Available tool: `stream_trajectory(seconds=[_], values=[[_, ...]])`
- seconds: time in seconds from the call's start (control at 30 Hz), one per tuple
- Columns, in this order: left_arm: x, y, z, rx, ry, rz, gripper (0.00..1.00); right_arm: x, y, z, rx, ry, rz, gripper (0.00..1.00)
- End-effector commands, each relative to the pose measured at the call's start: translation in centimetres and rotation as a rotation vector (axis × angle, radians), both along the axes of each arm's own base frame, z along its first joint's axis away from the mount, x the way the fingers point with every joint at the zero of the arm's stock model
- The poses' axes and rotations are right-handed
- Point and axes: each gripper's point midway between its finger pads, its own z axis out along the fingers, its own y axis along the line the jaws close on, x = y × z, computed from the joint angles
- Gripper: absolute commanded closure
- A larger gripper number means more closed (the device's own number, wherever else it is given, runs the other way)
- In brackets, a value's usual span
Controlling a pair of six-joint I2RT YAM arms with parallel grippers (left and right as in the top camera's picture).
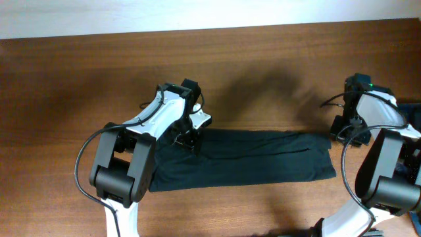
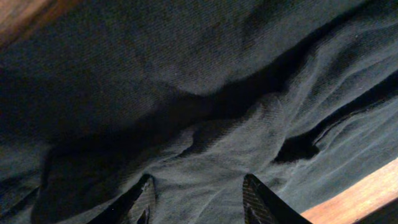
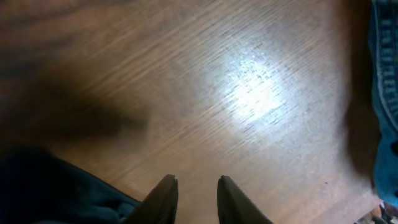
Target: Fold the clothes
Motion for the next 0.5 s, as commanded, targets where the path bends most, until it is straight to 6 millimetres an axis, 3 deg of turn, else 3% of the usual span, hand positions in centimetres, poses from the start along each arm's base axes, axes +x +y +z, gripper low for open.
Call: stream_trajectory(seconds=[0.0,0.2,0.3,0.47], values=[[-0.2,1.0,-0.2,0.046,-0.005,0.001,0.54,0.0,0.2,0.4,0.037,-0.036,-0.047,0.73],[-0.2,1.0,-0.2,0.046,-0.006,0.001,0.54,3.0,1.8,3.4,0.097,-0.108,-0.009,0.79],[-0.2,1.0,-0.3,0.044,-0.008,0.001,0.54,5.3,4.1,5.4,0.15,-0.151,0.104,0.79],[0.0,0.9,-0.3,0.041,-0.016,0.002,0.54,6.7,7.5,5.8,0.169,-0.168,0.18,0.69]])
